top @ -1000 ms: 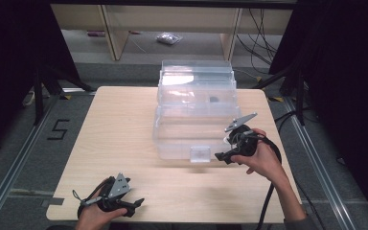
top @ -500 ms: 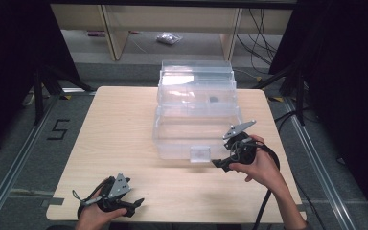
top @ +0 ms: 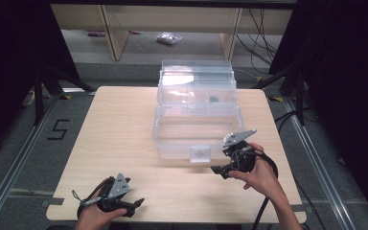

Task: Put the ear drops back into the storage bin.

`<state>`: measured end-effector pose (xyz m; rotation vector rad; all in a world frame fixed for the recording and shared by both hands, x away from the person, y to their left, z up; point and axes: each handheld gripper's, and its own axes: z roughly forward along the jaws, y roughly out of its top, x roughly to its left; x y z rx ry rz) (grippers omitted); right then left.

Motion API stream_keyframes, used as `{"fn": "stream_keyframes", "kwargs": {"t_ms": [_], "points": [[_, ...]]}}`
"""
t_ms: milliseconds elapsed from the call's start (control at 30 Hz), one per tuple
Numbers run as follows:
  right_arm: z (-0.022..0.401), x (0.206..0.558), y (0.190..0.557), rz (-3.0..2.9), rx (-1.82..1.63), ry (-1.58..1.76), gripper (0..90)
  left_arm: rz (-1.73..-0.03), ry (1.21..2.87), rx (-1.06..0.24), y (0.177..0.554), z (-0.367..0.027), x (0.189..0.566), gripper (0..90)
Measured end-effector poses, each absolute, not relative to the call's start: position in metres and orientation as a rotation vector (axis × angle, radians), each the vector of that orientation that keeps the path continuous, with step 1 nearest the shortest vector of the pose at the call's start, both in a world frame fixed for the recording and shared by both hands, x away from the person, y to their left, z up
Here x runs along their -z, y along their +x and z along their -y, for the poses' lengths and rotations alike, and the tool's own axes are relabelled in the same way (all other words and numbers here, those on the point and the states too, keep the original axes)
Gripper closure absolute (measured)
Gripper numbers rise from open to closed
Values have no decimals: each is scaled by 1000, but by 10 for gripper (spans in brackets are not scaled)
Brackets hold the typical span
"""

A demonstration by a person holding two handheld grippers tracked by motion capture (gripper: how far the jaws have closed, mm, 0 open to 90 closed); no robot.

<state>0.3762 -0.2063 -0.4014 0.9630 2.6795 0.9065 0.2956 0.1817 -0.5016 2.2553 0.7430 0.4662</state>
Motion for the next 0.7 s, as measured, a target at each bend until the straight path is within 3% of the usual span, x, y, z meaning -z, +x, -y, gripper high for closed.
{"fn": "stream_keyframes", "kwargs": {"t_ms": [700], "points": [[203, 421, 362, -2657, -940, 849, 232, -727, 2252, -461, 294, -181, 501, 165]]}}
